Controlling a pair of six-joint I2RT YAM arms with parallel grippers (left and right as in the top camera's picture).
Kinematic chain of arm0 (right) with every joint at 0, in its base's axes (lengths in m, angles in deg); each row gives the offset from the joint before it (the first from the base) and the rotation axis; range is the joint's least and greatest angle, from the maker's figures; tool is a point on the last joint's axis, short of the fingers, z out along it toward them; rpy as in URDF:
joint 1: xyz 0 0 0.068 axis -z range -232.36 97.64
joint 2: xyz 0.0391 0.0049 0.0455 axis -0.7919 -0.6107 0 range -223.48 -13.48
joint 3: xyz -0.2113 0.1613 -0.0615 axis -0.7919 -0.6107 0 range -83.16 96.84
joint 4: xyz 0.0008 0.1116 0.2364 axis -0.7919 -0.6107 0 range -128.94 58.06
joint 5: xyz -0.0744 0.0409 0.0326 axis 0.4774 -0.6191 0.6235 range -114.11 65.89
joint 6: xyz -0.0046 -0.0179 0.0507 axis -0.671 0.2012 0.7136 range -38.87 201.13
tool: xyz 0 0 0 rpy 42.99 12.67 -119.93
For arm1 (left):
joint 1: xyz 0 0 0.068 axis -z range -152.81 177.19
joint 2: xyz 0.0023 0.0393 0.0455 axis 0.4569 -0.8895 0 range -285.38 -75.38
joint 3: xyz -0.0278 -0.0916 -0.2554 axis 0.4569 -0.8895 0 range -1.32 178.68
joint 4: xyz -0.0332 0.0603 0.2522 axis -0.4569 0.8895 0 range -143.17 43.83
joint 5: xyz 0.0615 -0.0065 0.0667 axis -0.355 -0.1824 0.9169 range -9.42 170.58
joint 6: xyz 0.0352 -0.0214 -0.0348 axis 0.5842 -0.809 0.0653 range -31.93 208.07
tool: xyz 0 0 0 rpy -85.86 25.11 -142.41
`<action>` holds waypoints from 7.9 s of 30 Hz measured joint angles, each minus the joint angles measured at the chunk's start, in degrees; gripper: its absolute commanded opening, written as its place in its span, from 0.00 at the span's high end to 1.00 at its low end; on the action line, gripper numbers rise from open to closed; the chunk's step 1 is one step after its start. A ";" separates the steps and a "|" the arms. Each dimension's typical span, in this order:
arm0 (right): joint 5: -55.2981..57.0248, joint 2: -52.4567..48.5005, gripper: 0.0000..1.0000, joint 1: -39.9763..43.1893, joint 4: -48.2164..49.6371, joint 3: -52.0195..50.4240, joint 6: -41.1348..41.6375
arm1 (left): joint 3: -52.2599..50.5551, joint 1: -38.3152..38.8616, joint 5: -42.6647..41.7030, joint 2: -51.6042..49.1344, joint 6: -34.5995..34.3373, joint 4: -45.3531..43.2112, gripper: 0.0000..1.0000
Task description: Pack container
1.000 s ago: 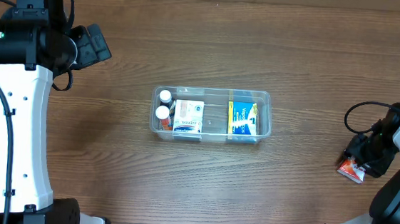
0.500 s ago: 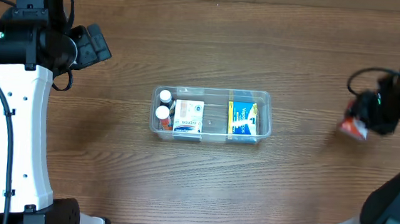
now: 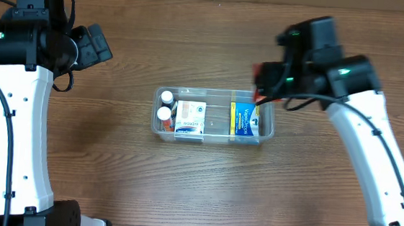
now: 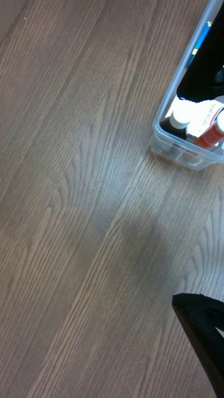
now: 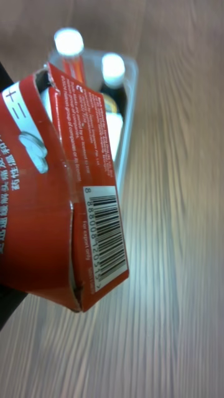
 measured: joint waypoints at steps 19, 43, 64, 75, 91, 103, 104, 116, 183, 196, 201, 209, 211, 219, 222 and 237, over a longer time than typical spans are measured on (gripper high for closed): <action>-0.13 -14.99 0.47 -12.22 1.42 -0.09 9.92 | 0.00 0.00 0.00 0.00 0.20 0.04 0.00; 0.96 -15.52 0.44 -12.41 8.35 -7.02 11.76 | 0.00 0.00 0.00 0.00 0.20 0.04 0.00; 1.16 -15.52 0.00 -12.41 8.63 -7.34 12.13 | 0.00 0.00 0.00 0.00 0.20 0.04 0.00; 11.30 -13.38 0.00 -9.70 6.47 1.31 12.13 | 0.00 0.00 0.00 0.00 2.29 0.07 0.00; 16.83 -3.50 0.00 14.16 6.97 6.29 7.32 | 0.00 4.28 -4.28 0.00 15.19 -2.14 0.00; 18.62 0.42 0.00 15.13 -0.46 4.72 9.55 | -0.72 4.72 -4.33 2.69 18.23 2.29 0.00; 18.75 2.32 0.00 14.97 -0.48 3.76 9.66 | -1.81 5.05 -4.28 4.52 18.49 1.33 0.00; 21.31 33.75 0.00 7.56 10.16 -28.98 12.17 | -32.46 6.34 -1.14 41.79 18.53 -12.55 0.00; 4.35 91.08 0.00 9.62 55.32 -88.48 -15.69 | -44.68 6.34 3.08 50.38 16.41 -7.28 0.00; 10.62 91.08 0.00 9.62 56.37 -91.14 -12.46 | -44.68 6.34 3.06 50.38 16.41 -7.28 0.00; 10.95 91.08 0.00 9.62 56.37 -91.14 -10.80 | -44.68 6.34 3.08 50.38 16.41 -7.28 0.00; 10.95 91.08 0.00 9.62 56.35 -91.14 -10.27 | -44.68 6.34 3.06 50.38 16.41 -7.28 0.00; 10.93 91.08 0.00 9.62 56.33 -91.14 -10.27 | -44.68 6.34 3.08 50.38 16.41 -7.28 0.00; 10.93 91.08 0.00 9.62 56.35 -91.14 -10.23 | -44.68 6.34 3.08 50.38 16.41 -7.28 0.00; 10.97 91.08 0.00 9.62 56.35 -91.14 -10.12 | -44.68 6.34 3.06 50.38 16.41 -7.28 0.00; 10.93 91.08 0.00 9.62 56.33 -91.14 -10.08 | -46.36 5.57 4.42 53.05 18.18 -8.22 0.00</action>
